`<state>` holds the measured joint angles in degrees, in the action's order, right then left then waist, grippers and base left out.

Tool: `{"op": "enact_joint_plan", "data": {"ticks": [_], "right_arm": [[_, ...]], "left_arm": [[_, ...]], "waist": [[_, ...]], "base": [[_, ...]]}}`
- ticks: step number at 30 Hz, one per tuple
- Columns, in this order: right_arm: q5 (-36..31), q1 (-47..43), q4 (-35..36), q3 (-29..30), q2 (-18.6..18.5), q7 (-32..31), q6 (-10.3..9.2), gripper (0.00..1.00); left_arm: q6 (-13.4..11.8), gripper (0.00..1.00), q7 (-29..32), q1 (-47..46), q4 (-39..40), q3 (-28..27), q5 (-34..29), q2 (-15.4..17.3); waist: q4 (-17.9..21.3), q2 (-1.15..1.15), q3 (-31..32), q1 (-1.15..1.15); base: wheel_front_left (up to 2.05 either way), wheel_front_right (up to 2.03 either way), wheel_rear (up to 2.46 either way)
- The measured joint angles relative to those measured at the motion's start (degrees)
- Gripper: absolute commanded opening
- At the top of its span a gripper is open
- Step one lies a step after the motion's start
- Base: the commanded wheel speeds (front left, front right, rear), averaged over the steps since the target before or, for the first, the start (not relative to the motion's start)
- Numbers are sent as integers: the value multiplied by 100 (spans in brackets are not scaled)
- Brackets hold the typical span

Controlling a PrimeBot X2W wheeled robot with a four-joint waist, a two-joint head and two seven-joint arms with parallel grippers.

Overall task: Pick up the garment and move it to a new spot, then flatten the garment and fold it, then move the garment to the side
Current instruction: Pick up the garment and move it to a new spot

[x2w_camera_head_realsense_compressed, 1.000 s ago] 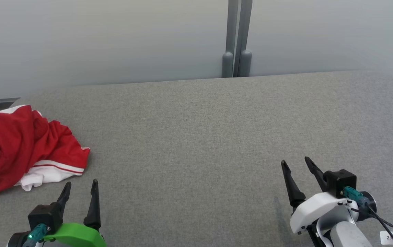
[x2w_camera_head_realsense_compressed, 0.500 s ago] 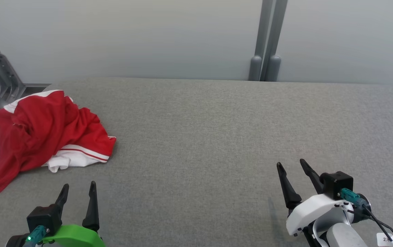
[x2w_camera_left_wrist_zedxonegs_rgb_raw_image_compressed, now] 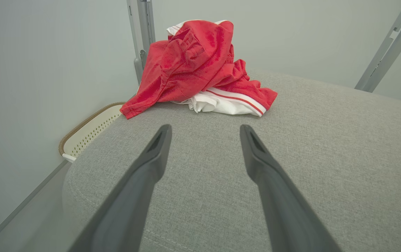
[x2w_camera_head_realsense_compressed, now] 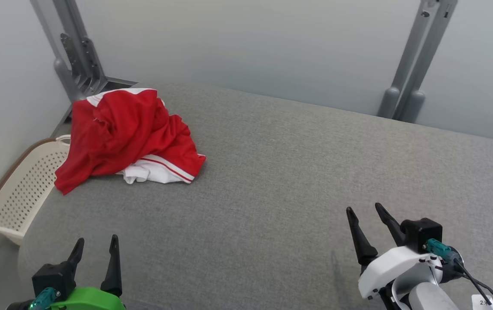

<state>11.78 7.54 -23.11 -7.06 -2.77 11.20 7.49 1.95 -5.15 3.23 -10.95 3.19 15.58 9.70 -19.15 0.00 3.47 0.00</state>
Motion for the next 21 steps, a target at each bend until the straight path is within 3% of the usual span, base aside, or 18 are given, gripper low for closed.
{"op": "enact_joint_plan", "data": {"ticks": [11,21], "right_arm": [[269,8,-122,-103,1,98,0,100],[303,30,-254,-103,1,201,0,100]], "left_arm": [[-51,100,101,94,123,12,47,80],[-53,100,210,119,163,82,103,121]], "waist": [[-634,0,24,0],[-679,0,59,0]], "base": [[0,0,0],[0,0,0]]}}
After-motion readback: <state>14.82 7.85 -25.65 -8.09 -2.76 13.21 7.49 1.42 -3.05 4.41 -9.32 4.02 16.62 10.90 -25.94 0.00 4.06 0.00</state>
